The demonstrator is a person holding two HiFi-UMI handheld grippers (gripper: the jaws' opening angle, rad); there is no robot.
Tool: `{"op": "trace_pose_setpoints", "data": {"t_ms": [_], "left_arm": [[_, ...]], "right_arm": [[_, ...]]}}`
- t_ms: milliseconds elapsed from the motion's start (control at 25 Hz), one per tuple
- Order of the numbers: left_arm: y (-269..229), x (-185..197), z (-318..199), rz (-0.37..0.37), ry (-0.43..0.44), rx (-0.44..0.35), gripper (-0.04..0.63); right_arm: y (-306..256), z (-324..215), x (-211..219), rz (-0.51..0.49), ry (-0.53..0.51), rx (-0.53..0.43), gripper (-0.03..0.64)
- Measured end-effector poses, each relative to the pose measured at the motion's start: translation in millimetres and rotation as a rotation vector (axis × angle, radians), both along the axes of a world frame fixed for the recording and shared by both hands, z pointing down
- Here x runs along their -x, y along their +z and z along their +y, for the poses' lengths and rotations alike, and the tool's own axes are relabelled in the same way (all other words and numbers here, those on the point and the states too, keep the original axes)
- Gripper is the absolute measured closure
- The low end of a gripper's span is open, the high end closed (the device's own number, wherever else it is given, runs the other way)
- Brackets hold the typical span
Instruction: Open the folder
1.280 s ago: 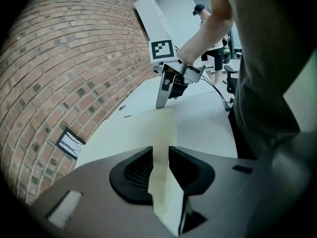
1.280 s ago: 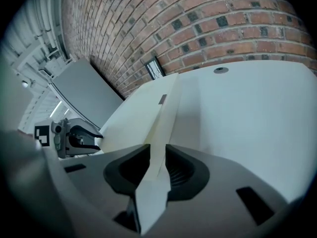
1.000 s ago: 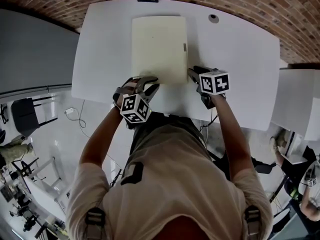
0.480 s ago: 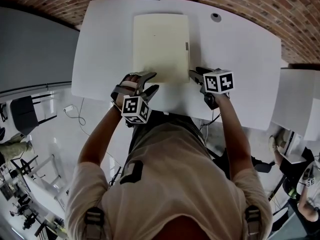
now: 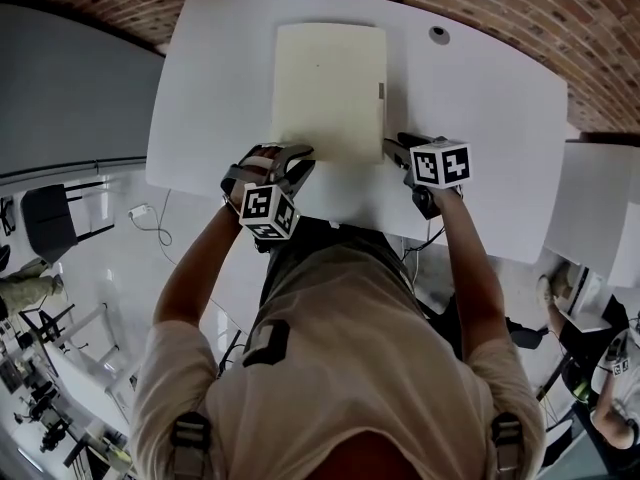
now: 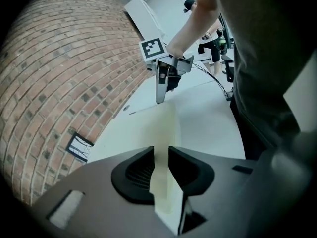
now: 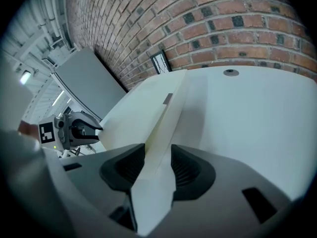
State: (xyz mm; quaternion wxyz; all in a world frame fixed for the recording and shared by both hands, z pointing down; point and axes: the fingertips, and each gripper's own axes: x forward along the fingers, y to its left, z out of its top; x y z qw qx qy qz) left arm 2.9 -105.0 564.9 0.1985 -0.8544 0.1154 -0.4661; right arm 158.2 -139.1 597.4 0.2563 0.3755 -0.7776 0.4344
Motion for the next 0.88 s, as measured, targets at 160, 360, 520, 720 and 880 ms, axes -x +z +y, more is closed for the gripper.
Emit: {"op": "trace_pose_setpoints", "data": {"t_ms": [160, 360, 520, 720, 880], "left_arm": [[2.1, 1.6, 0.2, 0.025, -0.028, 0.052, 0.511], [7.7, 2.9, -0.6, 0.111, -0.133, 0.154, 0.515], [8.8, 4.1, -2.3, 0.229, -0.258, 0.258, 0.517], [0.9, 6.4, -5.4, 0.363, -0.388, 0.366, 0.517], [-3.2, 3.2, -6.6, 0.398, -0.389, 0.390, 0.517]], "right_arm": [[-0.5, 0.1, 1.5, 0.005, -0.005, 0.004, 0.485], [-0.2, 0.2, 1.7, -0.002, 0.003, 0.010, 0.485], [0.8, 0.0, 1.1, -0.026, 0.013, 0.021, 0.486], [1.7, 0.9, -0.7, -0.067, 0.035, 0.034, 0.485], [0.8, 0.9, -3.1, -0.100, 0.062, 0.045, 0.486]]}}
